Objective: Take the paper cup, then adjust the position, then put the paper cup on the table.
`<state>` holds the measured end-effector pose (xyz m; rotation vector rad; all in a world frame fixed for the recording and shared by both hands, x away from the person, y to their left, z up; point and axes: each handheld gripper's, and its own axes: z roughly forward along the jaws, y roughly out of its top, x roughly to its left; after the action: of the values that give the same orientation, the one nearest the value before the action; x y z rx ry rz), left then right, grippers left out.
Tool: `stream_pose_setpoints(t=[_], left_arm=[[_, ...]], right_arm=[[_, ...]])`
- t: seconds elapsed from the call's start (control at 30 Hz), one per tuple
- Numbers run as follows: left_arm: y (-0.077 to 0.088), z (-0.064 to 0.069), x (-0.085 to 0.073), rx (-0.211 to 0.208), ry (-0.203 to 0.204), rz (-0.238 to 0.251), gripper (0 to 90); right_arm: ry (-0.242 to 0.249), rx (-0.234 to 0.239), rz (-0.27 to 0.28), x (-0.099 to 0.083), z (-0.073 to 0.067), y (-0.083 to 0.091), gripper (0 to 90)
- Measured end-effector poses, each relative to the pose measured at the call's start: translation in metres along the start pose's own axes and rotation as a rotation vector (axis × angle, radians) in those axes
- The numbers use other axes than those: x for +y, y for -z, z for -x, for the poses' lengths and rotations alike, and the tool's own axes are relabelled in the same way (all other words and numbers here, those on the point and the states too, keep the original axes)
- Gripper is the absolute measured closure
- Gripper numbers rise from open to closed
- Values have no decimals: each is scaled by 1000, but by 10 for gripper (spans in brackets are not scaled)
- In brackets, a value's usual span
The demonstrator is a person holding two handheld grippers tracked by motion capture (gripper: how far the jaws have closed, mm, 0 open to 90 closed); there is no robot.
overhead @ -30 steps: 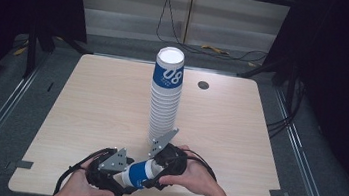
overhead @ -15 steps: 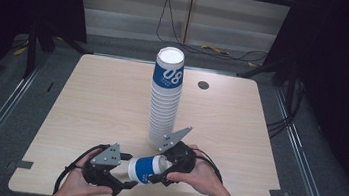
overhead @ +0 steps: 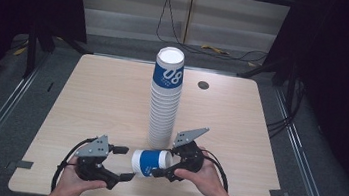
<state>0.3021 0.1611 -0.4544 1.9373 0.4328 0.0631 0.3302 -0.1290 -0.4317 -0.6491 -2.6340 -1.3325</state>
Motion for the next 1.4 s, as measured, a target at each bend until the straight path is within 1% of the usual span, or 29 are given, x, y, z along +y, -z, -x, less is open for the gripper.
stream_pose_setpoints(t=[0.07, 0.13, 0.27, 0.4, 0.43, 0.5, 0.53, 0.7, 0.73, 0.77, 0.8, 0.83, 0.97, 1.1, 1.17, 1.3, 1.37, 1.4], left_arm=[[1, 0, 0, 4, 3, 15, 157], [2, -1, 0, 2, 15, 30, 157], [5, -1, 1, 1, 28, 58, 156], [6, -1, 2, 9, 31, 75, 155], [6, -1, 2, 9, 31, 74, 156], [8, 0, 3, 2, 28, 91, 156], [8, 0, 3, -1, 30, 90, 156], [13, 1, 7, 3, 33, 125, 155], [14, 1, 8, -3, 37, 132, 155], [14, 1, 9, -7, 33, 136, 155], [15, 1, 9, -5, 37, 142, 155], [15, 1, 9, -6, 43, 148, 155], [16, 1, 11, -2, 41, 161, 155], [17, 1, 11, 1, 49, 174, 155], [17, 1, 11, 9, 53, 167, 155], [15, 1, 11, -7, 53, 173, 155], [15, 1, 11, -2, 63, 173, 155], [14, 1, 11, -1, 63, 172, 155]], right_arm=[[-11, 6, 30, -2, 1, 1, 271], [-20, 4, 64, -4, 1, 2, 272], [-26, 8, 105, -7, 0, 4, 272], [-24, 14, 132, -11, -2, 4, 272], [-23, 14, 137, -11, -3, 4, 272], [-13, 9, 150, -11, -4, 5, 272], [-12, 14, 162, -11, -5, 6, 272], [-8, 27, 201, -12, -6, 5, 271], [-10, 33, 210, -12, -6, 5, 271], [-10, 25, 221, -12, -6, 5, 272], [-11, 28, 229, -12, -6, 5, 272], [-13, 39, 242, -12, -6, 5, 272], [-16, 50, 278, -13, -5, 4, 271], [-5, 60, 287, -13, -6, 1, 270], [0, 61, 295, -14, -7, -1, 270], [3, 64, 313, -14, -7, -4, 269], [-1, 76, 322, -14, -6, -5, 268], [1, 75, 328, -14, -6, -6, 269]])
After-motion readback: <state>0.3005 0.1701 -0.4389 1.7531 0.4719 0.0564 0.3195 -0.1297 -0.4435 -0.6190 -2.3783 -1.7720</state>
